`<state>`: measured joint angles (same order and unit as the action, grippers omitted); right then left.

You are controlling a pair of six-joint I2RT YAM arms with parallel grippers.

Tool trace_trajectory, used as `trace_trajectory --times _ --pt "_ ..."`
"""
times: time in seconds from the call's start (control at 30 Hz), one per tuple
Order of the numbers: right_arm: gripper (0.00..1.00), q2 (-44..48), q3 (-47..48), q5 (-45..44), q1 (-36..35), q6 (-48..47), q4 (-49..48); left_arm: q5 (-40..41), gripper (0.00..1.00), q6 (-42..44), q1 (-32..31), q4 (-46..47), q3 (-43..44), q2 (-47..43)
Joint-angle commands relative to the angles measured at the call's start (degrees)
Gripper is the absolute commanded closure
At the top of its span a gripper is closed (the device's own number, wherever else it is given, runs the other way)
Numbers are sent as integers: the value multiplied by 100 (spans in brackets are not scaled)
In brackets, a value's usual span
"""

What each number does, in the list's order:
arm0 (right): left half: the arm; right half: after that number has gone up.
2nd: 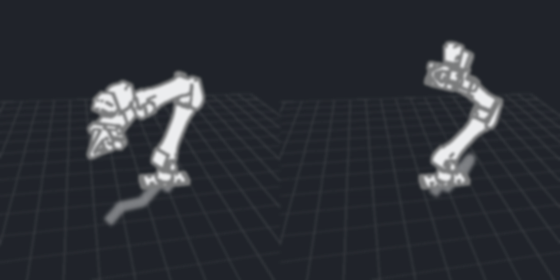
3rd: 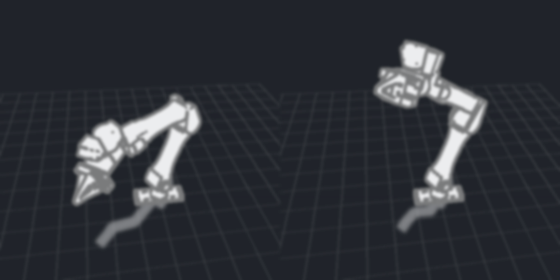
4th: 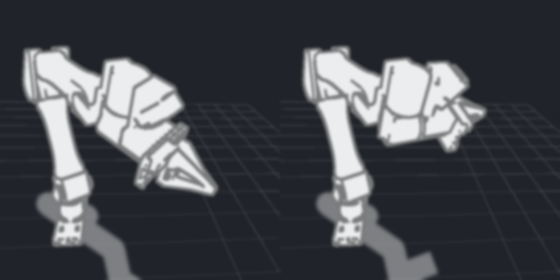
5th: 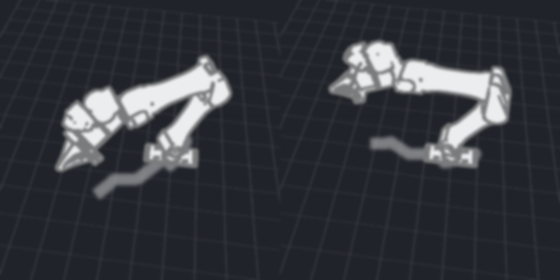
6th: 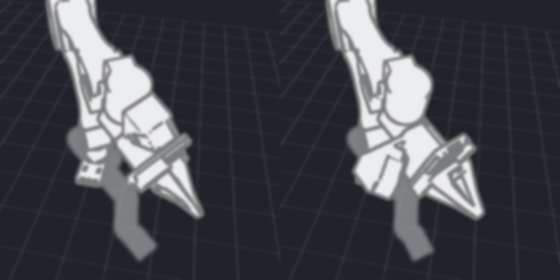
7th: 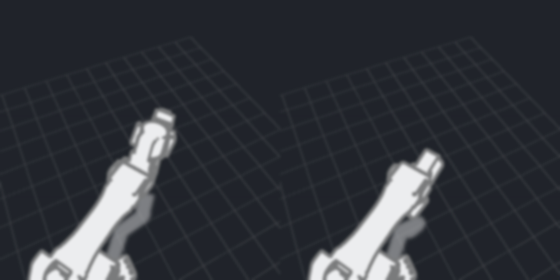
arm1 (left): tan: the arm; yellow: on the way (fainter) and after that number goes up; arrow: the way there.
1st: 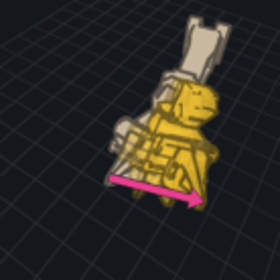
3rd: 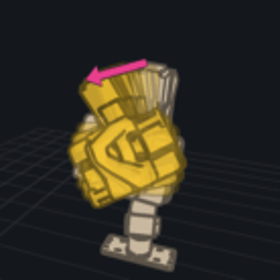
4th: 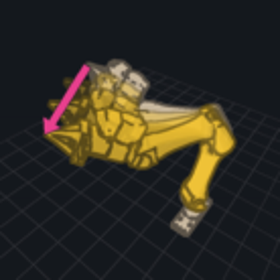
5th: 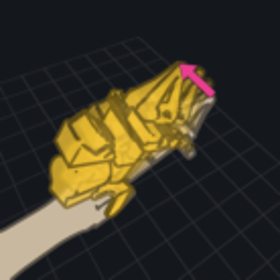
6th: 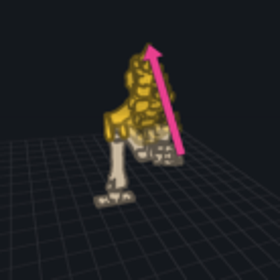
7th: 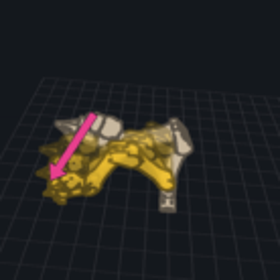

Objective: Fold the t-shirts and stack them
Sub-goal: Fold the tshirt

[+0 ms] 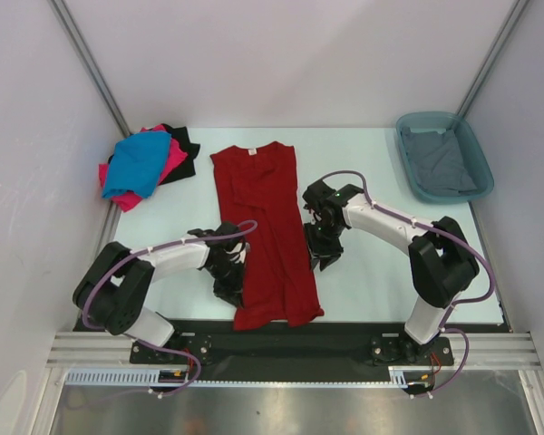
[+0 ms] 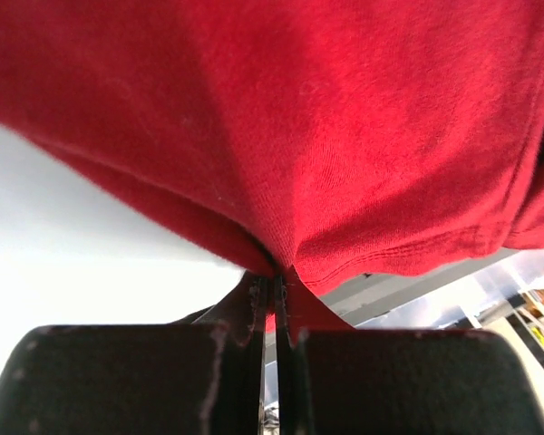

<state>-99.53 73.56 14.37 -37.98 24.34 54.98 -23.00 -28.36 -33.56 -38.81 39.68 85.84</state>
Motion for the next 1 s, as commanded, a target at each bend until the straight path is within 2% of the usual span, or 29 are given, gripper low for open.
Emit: trace_trajectory --times 0.0,0.17,0.53,0.57,0.6,0.63,0.67,0.87,0.97 --pt "62 83 9 162 -8 1 -49 419 100 225 -45 -443 145 -208" --pt "63 -49 150 250 -43 -8 -23 726 100 235 -45 -935 145 -541" --pt "63 -304 449 365 -122 -149 74 929 98 190 -54 -1103 57 -709" --pt "63 -313 510 365 -122 -149 65 912 58 199 -54 -1094 83 -692" --pt "63 -339 536 339 -122 -157 91 886 40 217 -45 -1103 110 -674" --pt "63 -357 580 321 -140 -166 118 824 27 225 -45 -1129 214 -674" --pt "62 -357 641 312 -149 -192 118 798 0 260 -54 -1138 285 -700" --pt "63 -375 923 49 -227 -307 215 1104 0 322 -45 -1463 1278 -1174" --pt "64 -375 1116 -109 -306 -298 241 1604 0 182 -45 -1664 1875 -1342"
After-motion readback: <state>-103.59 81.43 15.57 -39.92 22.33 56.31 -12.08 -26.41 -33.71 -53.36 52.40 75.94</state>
